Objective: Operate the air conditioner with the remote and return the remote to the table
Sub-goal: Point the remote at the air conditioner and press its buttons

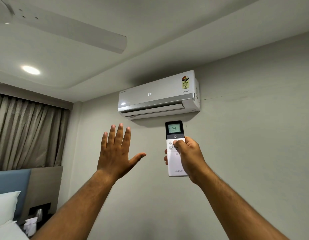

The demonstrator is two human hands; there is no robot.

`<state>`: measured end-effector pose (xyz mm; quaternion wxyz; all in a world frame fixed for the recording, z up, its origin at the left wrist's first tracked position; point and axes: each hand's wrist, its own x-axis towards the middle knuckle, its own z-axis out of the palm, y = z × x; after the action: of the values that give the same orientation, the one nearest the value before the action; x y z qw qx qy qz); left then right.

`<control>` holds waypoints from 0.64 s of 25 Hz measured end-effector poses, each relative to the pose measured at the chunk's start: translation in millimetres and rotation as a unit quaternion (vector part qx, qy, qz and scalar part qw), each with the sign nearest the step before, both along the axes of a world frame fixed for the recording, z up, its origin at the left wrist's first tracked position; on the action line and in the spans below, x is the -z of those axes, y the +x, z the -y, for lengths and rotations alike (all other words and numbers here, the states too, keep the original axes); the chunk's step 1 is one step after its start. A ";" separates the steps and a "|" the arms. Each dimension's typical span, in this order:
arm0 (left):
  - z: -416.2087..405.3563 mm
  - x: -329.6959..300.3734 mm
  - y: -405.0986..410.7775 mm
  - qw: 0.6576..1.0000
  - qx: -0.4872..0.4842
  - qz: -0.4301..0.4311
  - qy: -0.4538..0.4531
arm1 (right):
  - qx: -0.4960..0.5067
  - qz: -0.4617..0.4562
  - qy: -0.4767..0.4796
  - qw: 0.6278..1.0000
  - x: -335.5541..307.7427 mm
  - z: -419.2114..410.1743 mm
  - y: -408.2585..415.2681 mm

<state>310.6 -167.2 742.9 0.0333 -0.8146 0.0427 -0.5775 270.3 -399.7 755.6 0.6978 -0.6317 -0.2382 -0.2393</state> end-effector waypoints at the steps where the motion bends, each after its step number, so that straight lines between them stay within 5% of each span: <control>1: -0.1 -0.4 0.2 1.000 -0.002 0.000 0.001 | -0.002 0.001 0.002 1.000 -0.4 0.6 0.4; 16: 11.6 -3.5 -7.1 1.000 0.011 0.002 0.001 | 0.001 0.011 0.011 1.000 -7.5 6.2 -9.8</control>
<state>303.5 -178.8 746.5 0.0274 -0.8126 0.0522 -0.5798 260.5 -405.9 763.1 0.7023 -0.6212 -0.2424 -0.2493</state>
